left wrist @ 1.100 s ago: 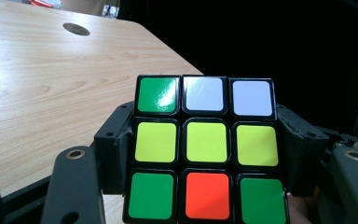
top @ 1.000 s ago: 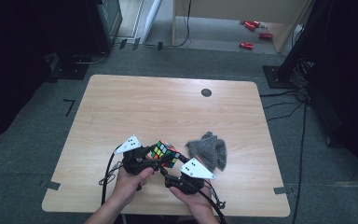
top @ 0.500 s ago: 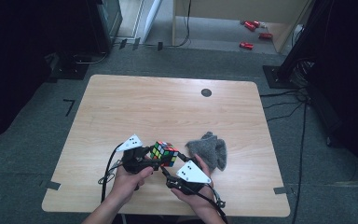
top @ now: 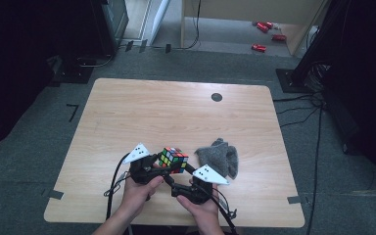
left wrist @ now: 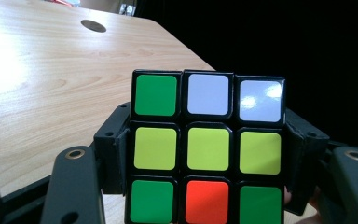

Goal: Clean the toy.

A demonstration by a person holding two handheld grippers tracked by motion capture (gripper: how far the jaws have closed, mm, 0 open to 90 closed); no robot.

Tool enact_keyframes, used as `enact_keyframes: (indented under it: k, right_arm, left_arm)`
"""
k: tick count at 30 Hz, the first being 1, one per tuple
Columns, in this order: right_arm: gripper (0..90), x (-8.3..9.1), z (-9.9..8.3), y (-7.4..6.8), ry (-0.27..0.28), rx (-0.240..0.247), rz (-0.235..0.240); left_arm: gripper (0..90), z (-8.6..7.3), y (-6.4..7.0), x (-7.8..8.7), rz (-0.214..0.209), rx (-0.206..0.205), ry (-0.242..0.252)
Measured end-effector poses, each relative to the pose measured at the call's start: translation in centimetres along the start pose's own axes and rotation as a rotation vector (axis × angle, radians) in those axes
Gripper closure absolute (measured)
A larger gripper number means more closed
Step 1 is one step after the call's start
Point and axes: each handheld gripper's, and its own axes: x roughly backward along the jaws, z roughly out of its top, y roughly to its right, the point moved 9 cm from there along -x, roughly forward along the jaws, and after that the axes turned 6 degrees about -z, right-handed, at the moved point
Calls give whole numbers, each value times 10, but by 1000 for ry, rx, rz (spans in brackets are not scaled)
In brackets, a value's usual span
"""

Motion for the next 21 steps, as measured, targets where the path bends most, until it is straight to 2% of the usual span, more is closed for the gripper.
enact_keyframes:
  k: [3,7,12,14,17,19,21]
  right_arm:
    - [225,1,3,-2,22,-11,1]
    - [277,2,4,2,31,-34,-1]
    - [306,2,3,4,30,16,-11]
    - [312,2,2,5,33,67,-25]
    - [318,2,0,6,37,182,-47]
    - [333,1,-1,7,38,236,-55]
    - [334,1,-2,8,50,331,-66]
  left_arm:
    - [336,-1,1,-1,-14,17,4]
    - [336,-1,2,-2,-16,15,5]
    - [335,-1,0,-1,-24,24,0]
    - [334,-1,-1,-1,-29,35,-4]
    - [324,-1,-1,-1,-30,16,-24]
    - [309,-1,-1,1,-25,7,-36]
    - [307,-1,-2,1,-38,17,-49]
